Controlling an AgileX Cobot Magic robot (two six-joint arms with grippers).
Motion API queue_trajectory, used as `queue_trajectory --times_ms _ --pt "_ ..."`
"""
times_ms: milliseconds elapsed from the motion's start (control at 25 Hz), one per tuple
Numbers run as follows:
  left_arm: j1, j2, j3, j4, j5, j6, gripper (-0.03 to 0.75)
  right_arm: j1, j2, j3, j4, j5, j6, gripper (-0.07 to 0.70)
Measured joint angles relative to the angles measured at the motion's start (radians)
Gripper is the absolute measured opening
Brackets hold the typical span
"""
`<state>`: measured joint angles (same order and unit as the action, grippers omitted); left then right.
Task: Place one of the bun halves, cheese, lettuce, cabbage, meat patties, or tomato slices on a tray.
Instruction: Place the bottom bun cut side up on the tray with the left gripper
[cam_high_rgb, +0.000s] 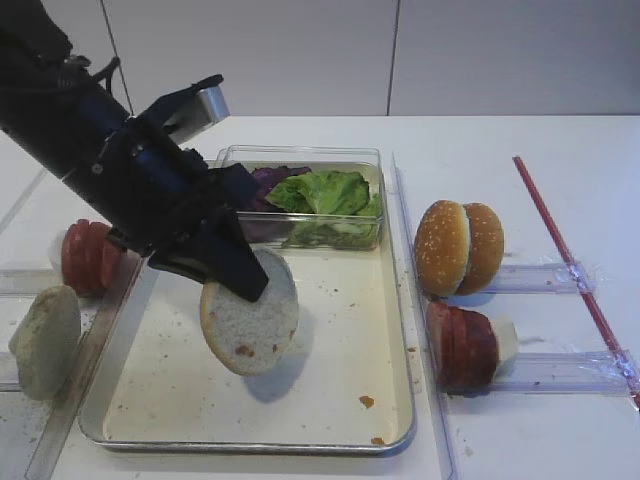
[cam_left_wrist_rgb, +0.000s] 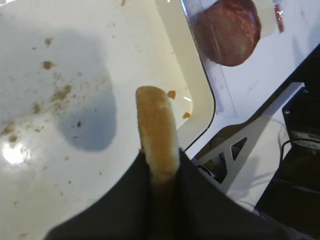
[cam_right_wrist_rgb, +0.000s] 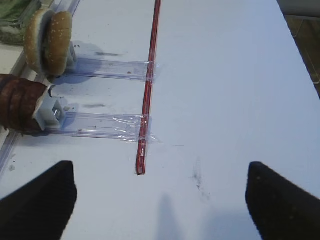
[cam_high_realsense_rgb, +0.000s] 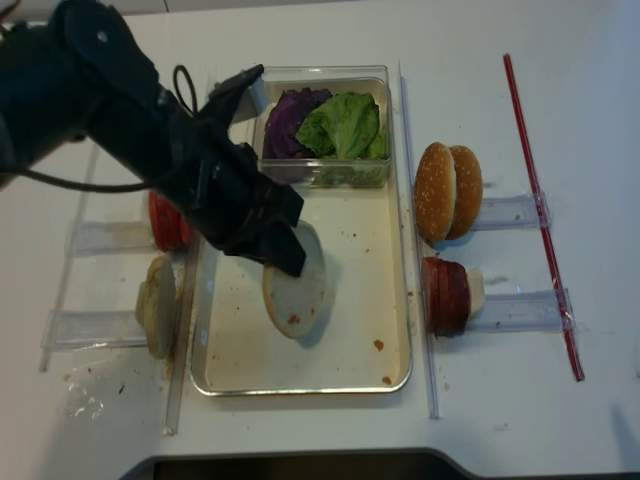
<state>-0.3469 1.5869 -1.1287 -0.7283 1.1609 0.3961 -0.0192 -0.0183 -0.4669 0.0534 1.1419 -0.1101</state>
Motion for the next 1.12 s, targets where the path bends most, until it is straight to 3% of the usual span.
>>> queue_trajectory --times_ms 360,560,800,1120 --pt "0.000 0.122 0.000 -0.073 0.021 0.206 0.057 0.000 0.000 0.000 0.000 0.000 0.000 0.694" --pt "0.011 0.176 0.000 -0.167 -0.011 0.273 0.056 0.000 0.000 0.000 0.000 0.000 0.000 0.694" --pt "0.039 0.183 0.000 -0.196 -0.088 0.258 0.056 0.000 0.000 0.000 0.000 0.000 0.000 0.694" --pt "0.049 0.183 0.000 -0.198 -0.104 0.222 0.056 0.000 0.000 0.000 0.000 0.000 0.000 0.694"
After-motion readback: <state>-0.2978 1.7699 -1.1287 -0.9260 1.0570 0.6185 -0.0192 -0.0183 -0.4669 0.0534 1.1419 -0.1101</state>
